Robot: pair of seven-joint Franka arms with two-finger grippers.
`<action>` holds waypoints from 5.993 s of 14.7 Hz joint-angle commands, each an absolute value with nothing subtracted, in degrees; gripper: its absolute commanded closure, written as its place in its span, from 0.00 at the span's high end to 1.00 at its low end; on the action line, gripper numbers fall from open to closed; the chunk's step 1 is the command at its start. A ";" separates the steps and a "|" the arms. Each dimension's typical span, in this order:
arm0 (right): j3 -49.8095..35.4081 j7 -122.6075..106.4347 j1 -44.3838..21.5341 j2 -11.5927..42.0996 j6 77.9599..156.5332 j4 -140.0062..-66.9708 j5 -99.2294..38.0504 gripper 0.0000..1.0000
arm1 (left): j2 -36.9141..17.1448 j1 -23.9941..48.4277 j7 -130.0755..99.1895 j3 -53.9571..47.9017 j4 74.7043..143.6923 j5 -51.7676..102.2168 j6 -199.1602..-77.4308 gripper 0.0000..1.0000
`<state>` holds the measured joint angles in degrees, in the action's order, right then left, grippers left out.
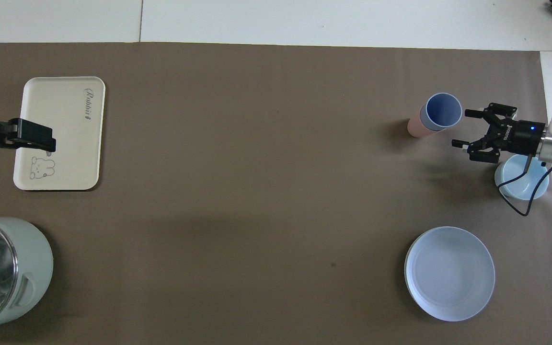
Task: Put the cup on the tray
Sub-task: 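Move the right gripper over to the nested pink and blue cups, then close the right gripper on the rim of the inner blue cup, then lift the blue cup with the right gripper while the left gripper rises, then pass the blue cup from the right gripper to the left gripper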
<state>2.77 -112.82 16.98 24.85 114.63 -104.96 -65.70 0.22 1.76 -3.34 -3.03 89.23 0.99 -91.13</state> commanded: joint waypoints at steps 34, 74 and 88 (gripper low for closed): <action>2.55 -125.16 10.11 27.51 120.85 -108.90 -85.43 1.00 | 1.32 1.58 -3.43 -3.08 89.82 0.09 -90.26 1.00; 2.46 1.82 -27.68 12.92 134.66 -101.16 9.38 0.00 | -27.68 18.27 -30.41 -4.39 69.34 26.81 -121.02 0.71; 2.46 7.38 -31.90 14.85 132.80 -99.23 15.29 0.00 | -25.93 24.35 -30.15 -5.89 78.40 30.23 -116.38 0.55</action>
